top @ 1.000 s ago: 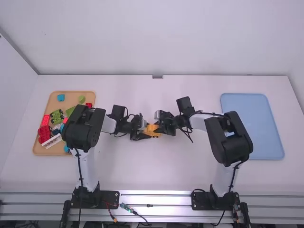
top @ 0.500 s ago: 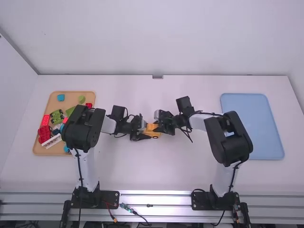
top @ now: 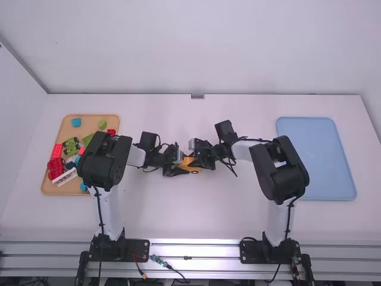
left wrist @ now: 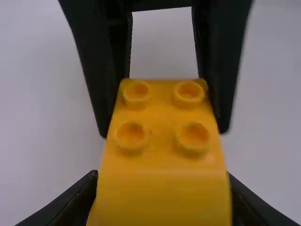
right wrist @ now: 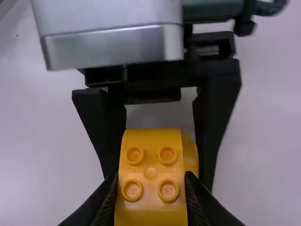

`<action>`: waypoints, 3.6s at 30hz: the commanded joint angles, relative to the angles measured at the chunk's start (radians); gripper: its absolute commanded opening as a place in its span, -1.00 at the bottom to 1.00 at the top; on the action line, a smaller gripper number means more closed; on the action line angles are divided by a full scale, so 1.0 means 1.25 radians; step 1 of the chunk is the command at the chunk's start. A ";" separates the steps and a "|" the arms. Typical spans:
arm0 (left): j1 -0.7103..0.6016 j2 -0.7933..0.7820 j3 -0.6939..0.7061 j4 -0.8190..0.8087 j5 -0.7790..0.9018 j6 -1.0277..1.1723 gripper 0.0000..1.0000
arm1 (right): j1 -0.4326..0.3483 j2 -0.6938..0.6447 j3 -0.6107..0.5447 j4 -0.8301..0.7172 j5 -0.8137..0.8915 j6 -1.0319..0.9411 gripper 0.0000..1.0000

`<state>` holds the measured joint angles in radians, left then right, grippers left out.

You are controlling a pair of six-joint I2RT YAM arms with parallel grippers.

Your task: Assemble lego blocks to make yellow taxi

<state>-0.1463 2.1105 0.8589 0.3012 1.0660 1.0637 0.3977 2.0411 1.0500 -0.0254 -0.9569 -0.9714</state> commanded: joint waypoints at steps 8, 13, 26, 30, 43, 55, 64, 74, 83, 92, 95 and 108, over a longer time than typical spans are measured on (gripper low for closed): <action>-0.004 0.018 -0.028 0.010 -0.094 -0.012 -0.46 | -0.009 0.013 -0.002 -0.001 -0.005 0.002 -1.00; -0.004 0.018 -0.028 0.012 -0.094 -0.020 -0.46 | -0.009 0.013 -0.014 0.027 -0.002 0.005 -1.00; -0.004 0.018 -0.028 0.012 -0.094 -0.020 -0.49 | -0.009 0.013 -0.055 0.091 0.036 0.065 -1.00; -0.004 0.018 -0.028 0.013 -0.094 -0.020 -0.49 | -0.009 0.018 -0.065 0.122 0.036 0.086 -1.00; -0.004 0.018 -0.028 0.013 -0.094 -0.020 -0.50 | -0.008 0.094 0.021 -0.039 -0.003 -0.045 -1.00; -0.004 0.016 -0.028 0.043 -0.114 -0.062 -0.53 | 0.017 0.094 0.013 -0.057 0.051 -0.033 -1.00; -0.004 0.016 -0.024 0.042 -0.114 -0.063 -0.54 | 0.018 0.094 -0.031 0.029 0.052 0.020 -1.00; -0.008 0.016 -0.005 0.014 -0.115 -0.067 -0.56 | 0.018 0.094 -0.033 0.008 0.051 0.017 -1.00; -0.009 0.016 -0.005 0.017 -0.142 -0.068 -0.61 | 0.018 0.094 -0.056 0.037 0.051 0.029 -1.00; -0.009 0.016 -0.005 0.019 -0.139 -0.068 -0.61 | 0.018 0.093 -0.081 0.116 0.092 0.120 -1.00; -0.009 0.016 -0.005 0.019 -0.139 -0.068 -0.62 | 0.018 0.093 -0.081 0.114 0.095 0.121 -1.00; -0.009 0.016 -0.005 0.019 -0.139 -0.068 -0.63 | 0.034 0.093 -0.051 -0.022 0.191 0.032 -1.00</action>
<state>-0.1432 2.1056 0.8536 0.3340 1.0393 1.0096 0.3985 2.0769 1.0523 -0.0025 -0.9012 -0.9463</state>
